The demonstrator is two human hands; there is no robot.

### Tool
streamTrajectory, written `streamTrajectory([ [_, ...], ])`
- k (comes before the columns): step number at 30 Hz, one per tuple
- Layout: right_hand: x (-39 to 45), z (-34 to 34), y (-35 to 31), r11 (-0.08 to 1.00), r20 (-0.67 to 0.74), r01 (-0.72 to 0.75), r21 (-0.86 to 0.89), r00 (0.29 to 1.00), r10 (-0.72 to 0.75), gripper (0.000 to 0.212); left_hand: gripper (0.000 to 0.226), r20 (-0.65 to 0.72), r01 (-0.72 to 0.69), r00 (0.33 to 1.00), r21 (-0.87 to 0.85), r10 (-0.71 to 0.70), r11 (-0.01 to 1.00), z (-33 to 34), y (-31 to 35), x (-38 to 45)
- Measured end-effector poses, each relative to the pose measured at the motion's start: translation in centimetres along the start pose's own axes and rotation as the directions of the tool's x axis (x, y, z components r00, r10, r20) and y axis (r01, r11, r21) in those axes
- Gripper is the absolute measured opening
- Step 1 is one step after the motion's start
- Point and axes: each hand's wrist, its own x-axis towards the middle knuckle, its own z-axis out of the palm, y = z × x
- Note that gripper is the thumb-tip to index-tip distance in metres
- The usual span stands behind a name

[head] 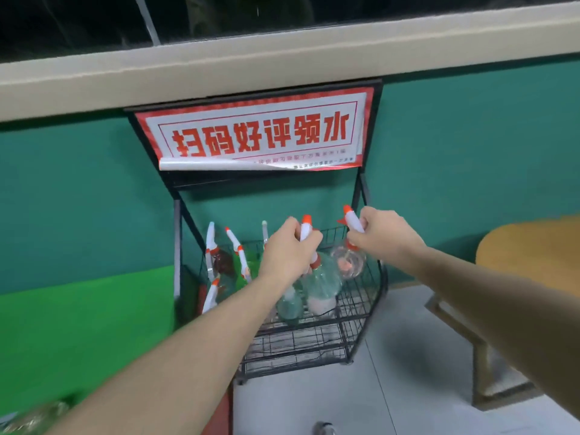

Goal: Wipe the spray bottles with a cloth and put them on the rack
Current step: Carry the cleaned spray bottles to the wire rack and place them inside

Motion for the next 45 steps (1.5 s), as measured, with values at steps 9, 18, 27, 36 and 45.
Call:
streamTrajectory([
  [9,12.1,2.4,2.7,0.999,0.156,0.043,-0.016,0.987,-0.04,0.012,0.022,0.046,0.173,0.984,-0.005,-0.172,0.985,7.9,-0.7,8.7],
  [18,18.7,8.9,4.2,0.999,0.271,0.003,-0.043,0.963,0.008,0.01,0.023,0.025,0.253,0.965,0.179,-0.261,0.951,12.2,-5.6,13.7],
  [27,21.8,13.7,6.1,0.996,0.32,-0.087,0.005,0.944,0.081,0.021,0.022,0.076,0.285,0.943,0.324,-0.325,0.902,15.5,-9.1,17.4],
  [36,20.5,12.2,5.8,0.997,0.206,-0.06,0.05,0.977,0.048,0.033,0.035,0.161,0.269,0.92,0.405,-0.358,0.874,14.9,-8.8,18.4],
  [45,13.5,9.6,-2.6,0.982,0.113,0.144,0.125,0.981,-0.158,0.016,0.023,-0.01,0.167,0.986,0.222,-0.169,0.961,7.1,-8.2,11.5],
])
